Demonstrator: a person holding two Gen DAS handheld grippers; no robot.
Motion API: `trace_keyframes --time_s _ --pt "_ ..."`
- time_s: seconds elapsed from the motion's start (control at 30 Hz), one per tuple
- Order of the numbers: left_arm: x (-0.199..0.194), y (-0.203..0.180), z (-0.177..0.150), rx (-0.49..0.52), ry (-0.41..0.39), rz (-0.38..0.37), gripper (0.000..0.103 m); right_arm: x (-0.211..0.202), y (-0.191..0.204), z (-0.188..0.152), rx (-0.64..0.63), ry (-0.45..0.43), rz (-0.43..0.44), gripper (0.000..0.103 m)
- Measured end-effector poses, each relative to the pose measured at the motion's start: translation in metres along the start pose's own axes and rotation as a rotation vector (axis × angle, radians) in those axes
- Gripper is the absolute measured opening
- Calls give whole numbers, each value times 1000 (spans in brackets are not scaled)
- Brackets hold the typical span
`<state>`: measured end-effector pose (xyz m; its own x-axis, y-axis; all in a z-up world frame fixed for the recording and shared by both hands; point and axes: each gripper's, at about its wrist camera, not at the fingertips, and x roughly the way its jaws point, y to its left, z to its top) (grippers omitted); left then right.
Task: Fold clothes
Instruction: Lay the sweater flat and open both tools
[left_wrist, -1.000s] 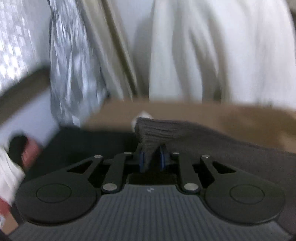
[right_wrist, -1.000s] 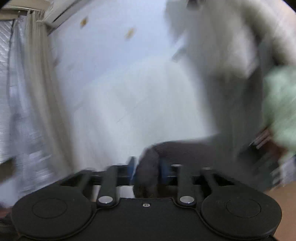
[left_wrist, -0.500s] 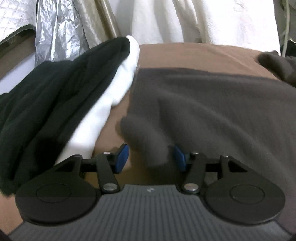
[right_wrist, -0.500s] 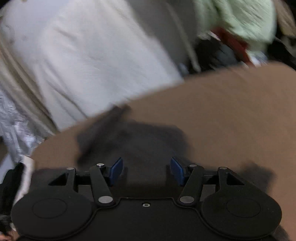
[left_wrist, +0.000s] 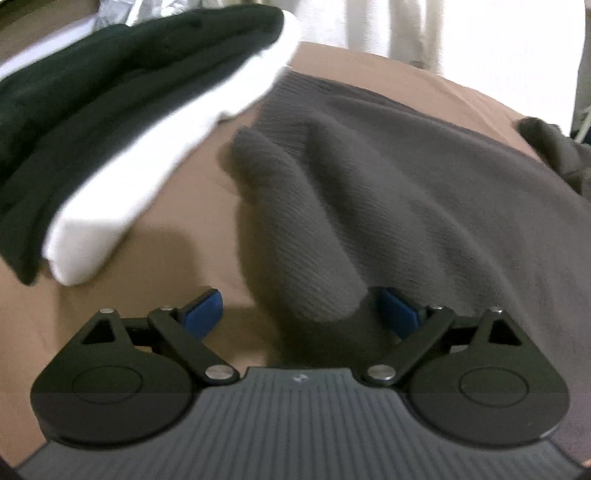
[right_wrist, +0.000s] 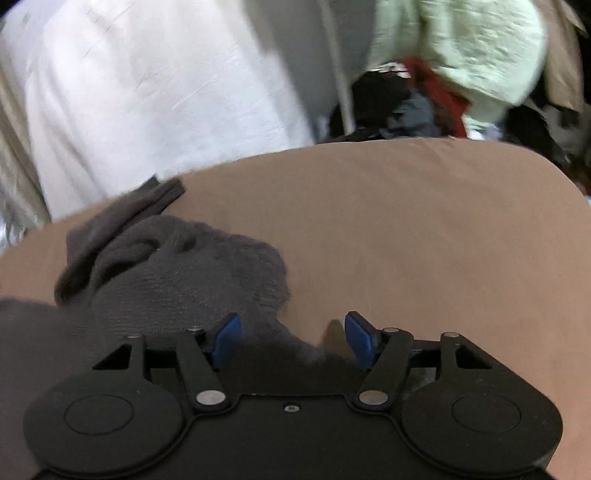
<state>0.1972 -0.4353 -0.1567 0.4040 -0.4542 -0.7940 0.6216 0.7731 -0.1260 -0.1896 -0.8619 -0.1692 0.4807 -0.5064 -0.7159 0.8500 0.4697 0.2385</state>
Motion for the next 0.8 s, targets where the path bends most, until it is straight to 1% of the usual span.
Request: trace_keyframes --time_s 0.03,0.1,0.13,0.17,0.2,0.23,0.27,0.3,0.37,0.4,0.47,0.5,0.53,0.57,0.63,0.73,0.77,0.8 --pt "2 3 -1 -30 5 -48 99 6 1 4 -14 16 30 68" --pt "7 5 -1 -73 12 -147 99 24 0 7 9 47 91 68" --pt "7 1 0 -56 7 -160 99 32 4 5 -11 55 105 67" --pt "7 -6 0 -22 3 -152 96 39 9 3 -34 63 117 60" --pt "7 -17 -1 35 0 -117 94 40 19 -2 -110 51 136 32" --pt "6 -25 -2 75 -4 -90 94 38 29 -6 -181 21 130 18" --pt "3 -30 -2 78 1 -72 94 35 38 -11 -252 -10 122 17" --pt "0 -31 -1 54 21 -50 93 29 43 -11 -277 -44 72 14" --pt "-9 -32 0 9 50 -21 94 9 41 0 -261 -140 -101 12" --pt "-14 -32 0 8 41 -6 94 4 41 4 -280 -167 -196 10" --pt "-25 -33 -5 33 18 44 94 -3 43 10 -321 -217 -387 9" --pt "-28 -33 -9 60 24 70 94 3 40 10 -320 -182 -419 10" --pt "-30 -33 -13 86 30 97 94 15 32 7 -274 -128 -378 10" --pt "-33 -31 -17 100 38 112 94 27 24 3 -225 -72 -331 9" --pt "-43 -16 -28 58 41 88 96 34 25 -11 -252 -102 -388 15" --pt "-58 7 -35 -43 16 41 97 16 40 -7 -259 -139 -397 14" --pt "-61 15 -35 -77 7 28 97 10 45 -5 -261 -151 -399 17" --pt "-64 21 -34 -102 1 24 97 4 50 -3 -263 -163 -401 31"
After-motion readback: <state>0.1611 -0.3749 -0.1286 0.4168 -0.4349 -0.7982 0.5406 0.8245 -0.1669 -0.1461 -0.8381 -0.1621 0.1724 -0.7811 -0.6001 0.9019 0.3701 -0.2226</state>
